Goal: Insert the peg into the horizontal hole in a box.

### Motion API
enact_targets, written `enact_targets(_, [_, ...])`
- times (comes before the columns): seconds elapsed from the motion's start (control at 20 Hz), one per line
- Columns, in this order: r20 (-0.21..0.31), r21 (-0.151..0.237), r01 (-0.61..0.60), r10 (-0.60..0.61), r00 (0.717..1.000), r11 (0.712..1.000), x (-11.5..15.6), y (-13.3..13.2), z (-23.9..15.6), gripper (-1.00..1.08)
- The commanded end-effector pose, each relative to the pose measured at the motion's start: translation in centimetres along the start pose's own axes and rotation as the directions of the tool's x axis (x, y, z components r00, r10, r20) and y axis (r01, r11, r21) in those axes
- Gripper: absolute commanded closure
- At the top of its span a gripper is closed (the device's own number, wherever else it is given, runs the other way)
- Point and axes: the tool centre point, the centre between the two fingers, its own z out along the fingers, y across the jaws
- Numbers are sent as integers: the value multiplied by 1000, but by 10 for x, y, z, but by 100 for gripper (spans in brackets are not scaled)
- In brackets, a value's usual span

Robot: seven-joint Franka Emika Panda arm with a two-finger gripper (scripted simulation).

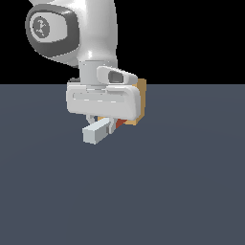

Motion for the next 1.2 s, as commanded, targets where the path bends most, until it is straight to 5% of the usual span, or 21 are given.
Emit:
enact_targets(0.0, [-1, -3, 7, -7, 1000, 1000, 26, -18, -8, 108])
enact_targets(0.5, [0, -3, 25, -25, 1000, 1000, 92, -63, -25, 108])
enact_targets(1.15, [-2, -3, 30, -30, 1000, 1000, 107, -71, -29, 108])
